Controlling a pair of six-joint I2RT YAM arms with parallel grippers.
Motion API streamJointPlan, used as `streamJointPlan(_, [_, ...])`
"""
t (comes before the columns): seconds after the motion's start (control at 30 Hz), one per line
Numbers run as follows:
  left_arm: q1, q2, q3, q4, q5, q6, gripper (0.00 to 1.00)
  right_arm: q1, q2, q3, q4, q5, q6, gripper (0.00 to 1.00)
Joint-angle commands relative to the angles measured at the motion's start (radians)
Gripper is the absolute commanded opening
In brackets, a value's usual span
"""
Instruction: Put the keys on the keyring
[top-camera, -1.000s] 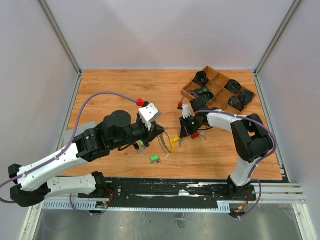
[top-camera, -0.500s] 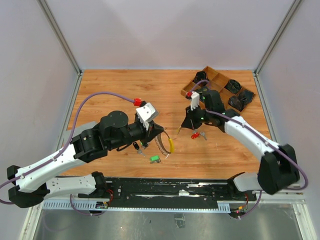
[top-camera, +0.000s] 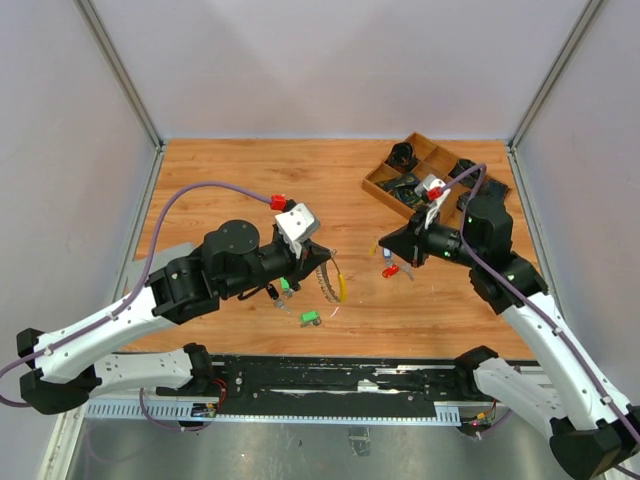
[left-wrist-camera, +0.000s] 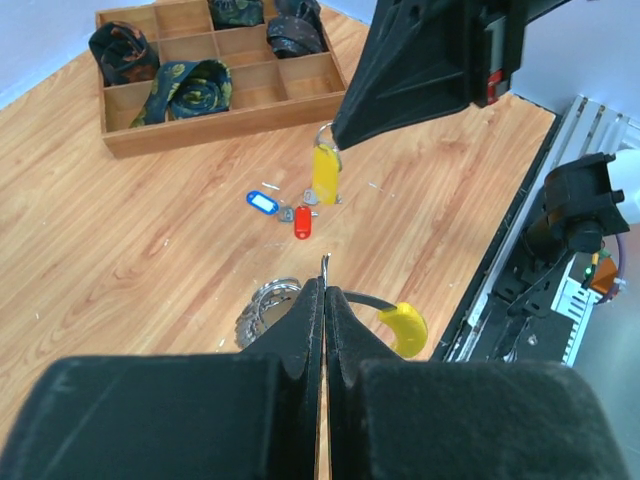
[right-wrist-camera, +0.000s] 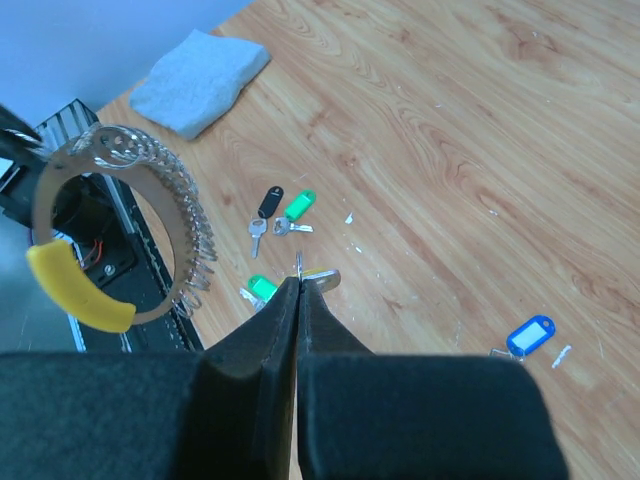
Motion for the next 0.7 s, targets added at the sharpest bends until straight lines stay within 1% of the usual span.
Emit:
streamJointPlan(0.0, [-0.007,0.016,0.036,0.077,0.022,0.024,0.01,-0.011,-0.041,0.101,-0.183,0.011,-0.092,0.01])
streamJointPlan(0.13, [-0.007,0.024,0.037,0.109,0.042,0.030,0.01,-0.002,-0.043,0.172,-0.284,-0.008,-0.146,0.00])
streamJointPlan(0.23, [-0.007,0.029,0.037,0.128,0.052,0.036,0.01,0.032,-0.028,0.234,-0.368,0.012,-0.183,0.01])
streamJointPlan(0.47, [-0.006,0.037,0.034,0.162,0.048,0.037,0.00,0.170,-0.004,0.334,-0.409,0.083,-0.197,0.01])
streamJointPlan(0.67, [-0.007,0.028,0.028,0.185,0.062,0.039,0.01,0.324,0.047,0.402,-0.402,0.138,-0.213,0.01])
